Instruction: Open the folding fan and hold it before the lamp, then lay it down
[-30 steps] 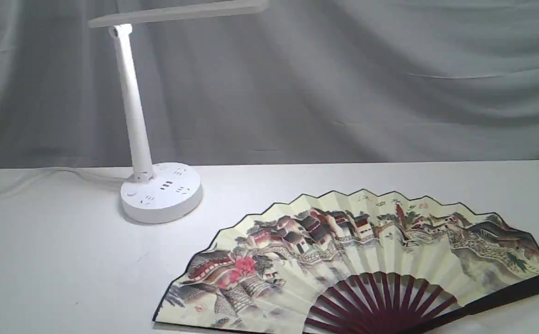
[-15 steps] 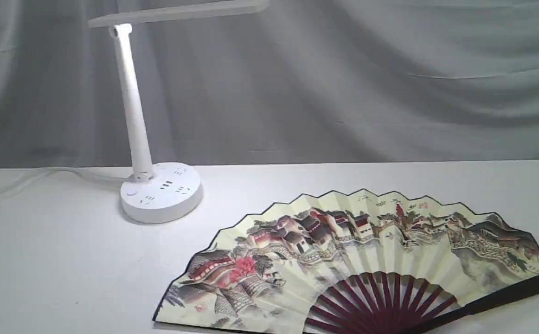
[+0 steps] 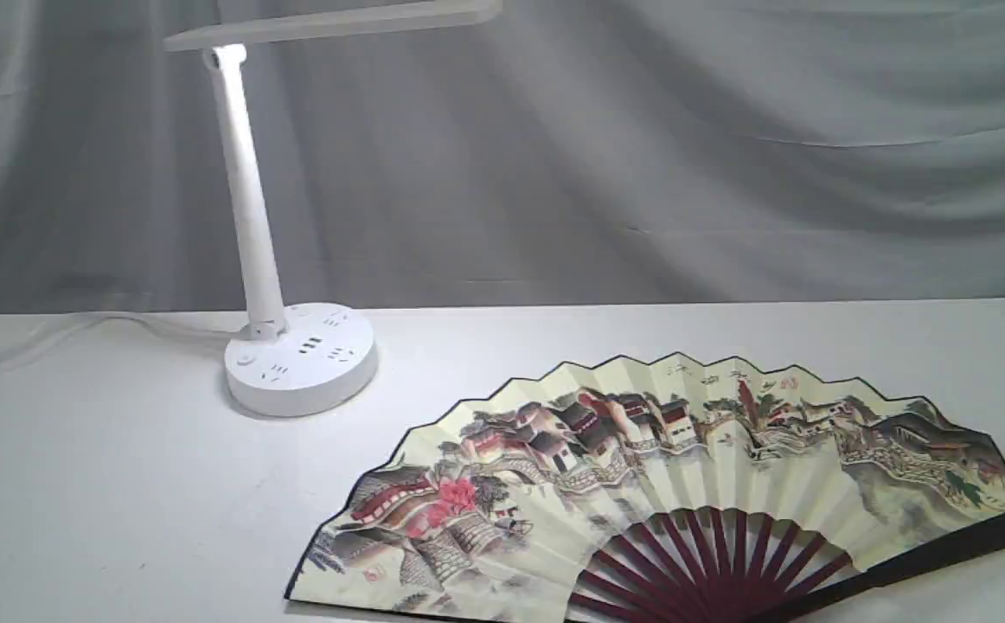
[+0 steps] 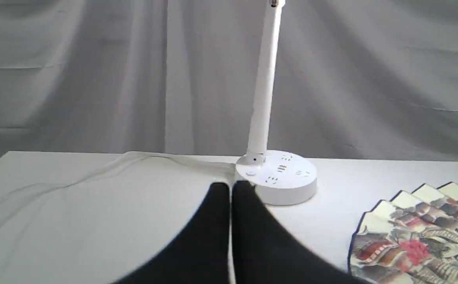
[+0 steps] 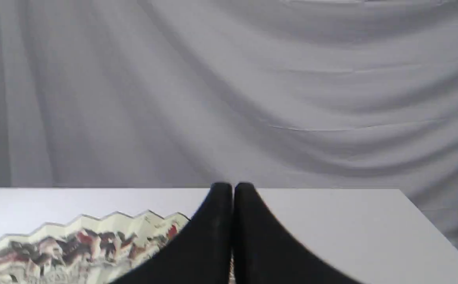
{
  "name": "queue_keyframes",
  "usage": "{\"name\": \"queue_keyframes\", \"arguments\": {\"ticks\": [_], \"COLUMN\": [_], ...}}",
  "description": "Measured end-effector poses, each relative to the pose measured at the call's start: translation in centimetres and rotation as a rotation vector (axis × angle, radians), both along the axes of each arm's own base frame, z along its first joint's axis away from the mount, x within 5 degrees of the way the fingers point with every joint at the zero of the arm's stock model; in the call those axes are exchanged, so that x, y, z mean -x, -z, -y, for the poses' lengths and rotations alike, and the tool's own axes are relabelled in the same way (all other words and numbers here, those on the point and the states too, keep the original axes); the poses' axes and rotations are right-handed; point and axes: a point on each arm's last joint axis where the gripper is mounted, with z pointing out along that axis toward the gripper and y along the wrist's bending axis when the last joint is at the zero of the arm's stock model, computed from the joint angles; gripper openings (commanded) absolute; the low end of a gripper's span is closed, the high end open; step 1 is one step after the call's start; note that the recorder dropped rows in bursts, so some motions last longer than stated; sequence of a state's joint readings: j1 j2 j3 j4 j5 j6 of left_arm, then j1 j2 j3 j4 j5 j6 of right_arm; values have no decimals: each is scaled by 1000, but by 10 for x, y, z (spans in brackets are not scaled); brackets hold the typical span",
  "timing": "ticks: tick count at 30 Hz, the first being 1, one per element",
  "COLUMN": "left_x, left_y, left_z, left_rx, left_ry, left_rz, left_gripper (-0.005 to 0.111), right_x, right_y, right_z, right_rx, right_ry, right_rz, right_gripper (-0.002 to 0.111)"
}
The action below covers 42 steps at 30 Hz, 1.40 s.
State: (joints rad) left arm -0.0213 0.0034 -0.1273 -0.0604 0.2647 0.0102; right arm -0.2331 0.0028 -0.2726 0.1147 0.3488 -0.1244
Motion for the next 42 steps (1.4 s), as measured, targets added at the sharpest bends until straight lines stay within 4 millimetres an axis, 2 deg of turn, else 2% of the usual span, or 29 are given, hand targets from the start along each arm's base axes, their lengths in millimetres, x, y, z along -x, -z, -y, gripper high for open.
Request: {"name": "queue_keyframes", "arguments": {"ticks": [3, 7, 10, 13, 22, 42], "left_x": [-4, -7, -6, -7, -7, -7], "left_y": [17, 35, 39, 38, 38, 38], "left_z": [-1, -2, -3, -3, -1, -1], "left_rx": [-60, -123, -140, -142, -61, -53], "left_ry": [-12, -18, -20, -21, -10, -9], "left_rz": [-24, -61, -93, -86, -82, -82], "left_gripper": [0, 0, 0, 0, 0, 0], "right_x": [-5, -13, -18, -19, -19, -19], "right_y": [9, 38, 68, 80, 81, 80], "right_z": [1, 3, 5, 5, 5, 4], "right_rx": [-29, -53, -61, -37, 12, -26], "right_ry": [-3, 2, 7, 1, 4, -4], "right_rz": [19, -31, -100, -173, -185, -175], "right_gripper": [0, 0, 0, 0, 0, 0]}}
